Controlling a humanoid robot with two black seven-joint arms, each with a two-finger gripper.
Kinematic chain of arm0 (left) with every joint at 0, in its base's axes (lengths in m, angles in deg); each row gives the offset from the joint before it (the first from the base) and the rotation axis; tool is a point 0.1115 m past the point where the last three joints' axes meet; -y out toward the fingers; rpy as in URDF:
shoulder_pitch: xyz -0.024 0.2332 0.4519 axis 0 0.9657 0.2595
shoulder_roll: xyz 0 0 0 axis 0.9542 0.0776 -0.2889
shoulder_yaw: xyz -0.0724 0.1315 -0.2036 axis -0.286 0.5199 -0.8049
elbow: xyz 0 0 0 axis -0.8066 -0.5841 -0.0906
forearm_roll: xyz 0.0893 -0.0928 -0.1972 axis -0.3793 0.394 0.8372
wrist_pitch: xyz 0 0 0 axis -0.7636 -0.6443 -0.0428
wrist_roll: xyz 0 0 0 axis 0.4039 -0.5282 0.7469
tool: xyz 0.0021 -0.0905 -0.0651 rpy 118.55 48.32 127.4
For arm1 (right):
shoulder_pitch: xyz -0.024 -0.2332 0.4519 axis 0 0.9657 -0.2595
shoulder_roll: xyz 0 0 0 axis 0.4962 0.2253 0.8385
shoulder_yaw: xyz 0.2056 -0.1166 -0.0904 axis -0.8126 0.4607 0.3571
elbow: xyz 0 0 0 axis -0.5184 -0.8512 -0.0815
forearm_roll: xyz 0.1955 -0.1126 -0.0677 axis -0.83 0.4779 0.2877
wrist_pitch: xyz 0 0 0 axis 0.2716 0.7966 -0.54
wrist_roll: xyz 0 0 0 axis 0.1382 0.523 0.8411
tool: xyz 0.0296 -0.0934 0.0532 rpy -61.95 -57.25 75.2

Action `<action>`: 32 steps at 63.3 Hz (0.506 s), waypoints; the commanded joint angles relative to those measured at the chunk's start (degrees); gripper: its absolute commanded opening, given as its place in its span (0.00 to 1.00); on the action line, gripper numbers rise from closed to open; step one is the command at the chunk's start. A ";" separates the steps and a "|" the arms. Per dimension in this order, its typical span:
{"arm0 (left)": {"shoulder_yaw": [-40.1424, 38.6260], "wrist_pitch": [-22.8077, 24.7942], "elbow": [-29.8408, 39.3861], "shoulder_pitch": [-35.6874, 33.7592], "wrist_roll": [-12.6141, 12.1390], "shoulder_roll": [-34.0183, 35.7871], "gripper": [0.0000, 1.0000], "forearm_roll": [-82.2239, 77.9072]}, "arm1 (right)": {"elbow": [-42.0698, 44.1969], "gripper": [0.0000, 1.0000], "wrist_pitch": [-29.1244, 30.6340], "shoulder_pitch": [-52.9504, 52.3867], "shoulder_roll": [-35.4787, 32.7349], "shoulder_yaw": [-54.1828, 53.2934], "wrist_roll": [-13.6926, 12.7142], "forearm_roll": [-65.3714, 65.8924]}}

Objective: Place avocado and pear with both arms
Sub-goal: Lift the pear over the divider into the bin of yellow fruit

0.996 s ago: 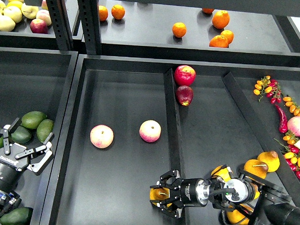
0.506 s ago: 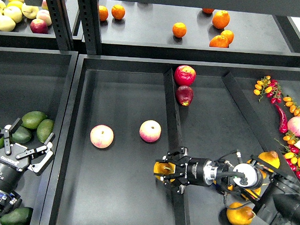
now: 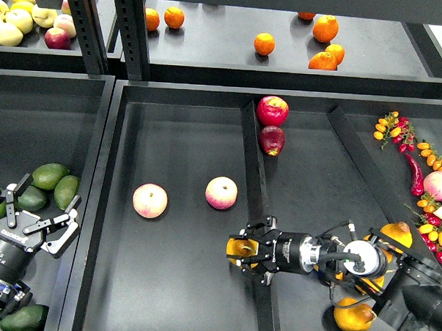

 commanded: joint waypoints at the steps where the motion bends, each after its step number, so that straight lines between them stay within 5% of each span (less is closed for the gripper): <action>1: 0.05 0.00 0.00 0.00 0.00 0.00 0.99 0.00 | 0.32 0.21 0.02 0.76 0.05 0.01 0.00 0.05; 32: -0.04 0.00 -0.09 0.00 0.00 0.00 0.99 0.00 | 1.20 0.30 -0.15 2.78 0.05 0.10 0.00 0.58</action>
